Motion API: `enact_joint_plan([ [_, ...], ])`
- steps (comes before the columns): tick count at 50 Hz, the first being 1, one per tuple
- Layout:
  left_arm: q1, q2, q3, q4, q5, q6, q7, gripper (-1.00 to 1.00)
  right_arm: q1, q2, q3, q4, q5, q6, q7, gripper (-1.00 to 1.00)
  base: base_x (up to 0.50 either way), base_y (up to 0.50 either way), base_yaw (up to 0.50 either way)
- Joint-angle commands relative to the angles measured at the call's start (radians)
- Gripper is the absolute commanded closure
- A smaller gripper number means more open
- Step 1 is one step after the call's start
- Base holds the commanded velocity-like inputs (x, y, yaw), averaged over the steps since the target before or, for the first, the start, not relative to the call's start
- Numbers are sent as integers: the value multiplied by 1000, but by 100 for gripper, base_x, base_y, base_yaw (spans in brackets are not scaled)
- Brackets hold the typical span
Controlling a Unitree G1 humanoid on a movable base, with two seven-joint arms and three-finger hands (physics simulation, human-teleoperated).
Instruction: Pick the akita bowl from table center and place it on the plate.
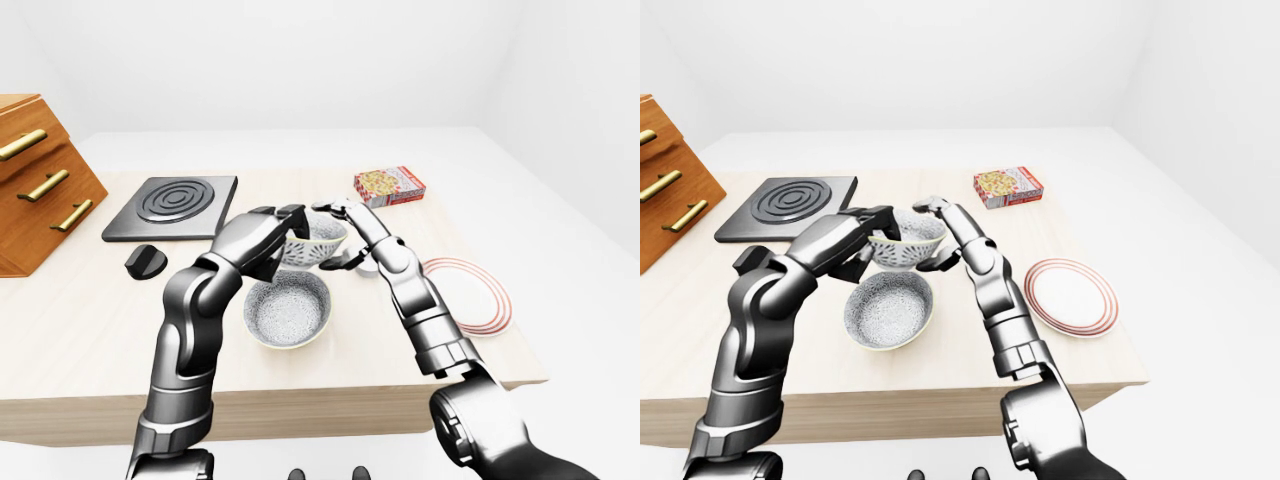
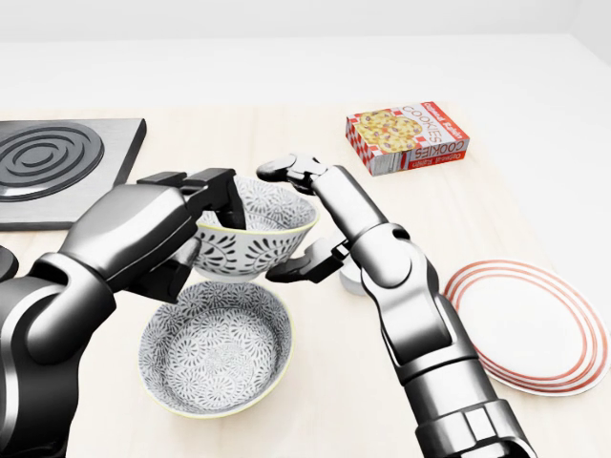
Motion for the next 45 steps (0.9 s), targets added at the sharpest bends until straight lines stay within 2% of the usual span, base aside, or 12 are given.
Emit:
enact_joint_plan([
  [1, 2, -12, 2, -55, -16, 0, -5, 100, -22, 4, 3, 54, -2, 0, -13, 25, 0, 0, 0],
  [2, 2, -11, 2, -55, -16, 0, -5, 100, -21, 3, 3, 52, -4, 0, -14, 70, 0, 0, 0],
  [3, 3, -12, 1, -56, -15, 0, -5, 100, -16, 2, 4, 43, -6, 0, -13, 100, 0, 0, 0],
  [32, 22, -16, 1, -76, -2, 0, -5, 100, 10, -7, 0, 2, -21, 0, -8, 100, 0, 0, 0],
  [33, 23, -15, 1, -74, 0, 0, -5, 87, 12, -7, 0, 0, -22, 0, -8, 100, 0, 0, 0],
  [35, 26, -13, 2, -73, 4, 0, -5, -9, 14, -7, 1, -4, -23, 0, -6, 100, 0, 0, 0],
  [36, 27, -13, 4, -74, 6, 0, -5, -83, 14, -7, 2, -5, -25, 0, -5, 100, 0, 0, 0],
  [37, 27, -13, 5, -74, 6, 0, -5, -100, 14, -7, 2, -5, -25, 0, -5, 100, 0, 0, 0],
  [45, 20, -12, 9, -85, 8, 0, -5, -100, 14, -8, 2, -22, -31, 0, 2, 100, 0, 0, 0],
])
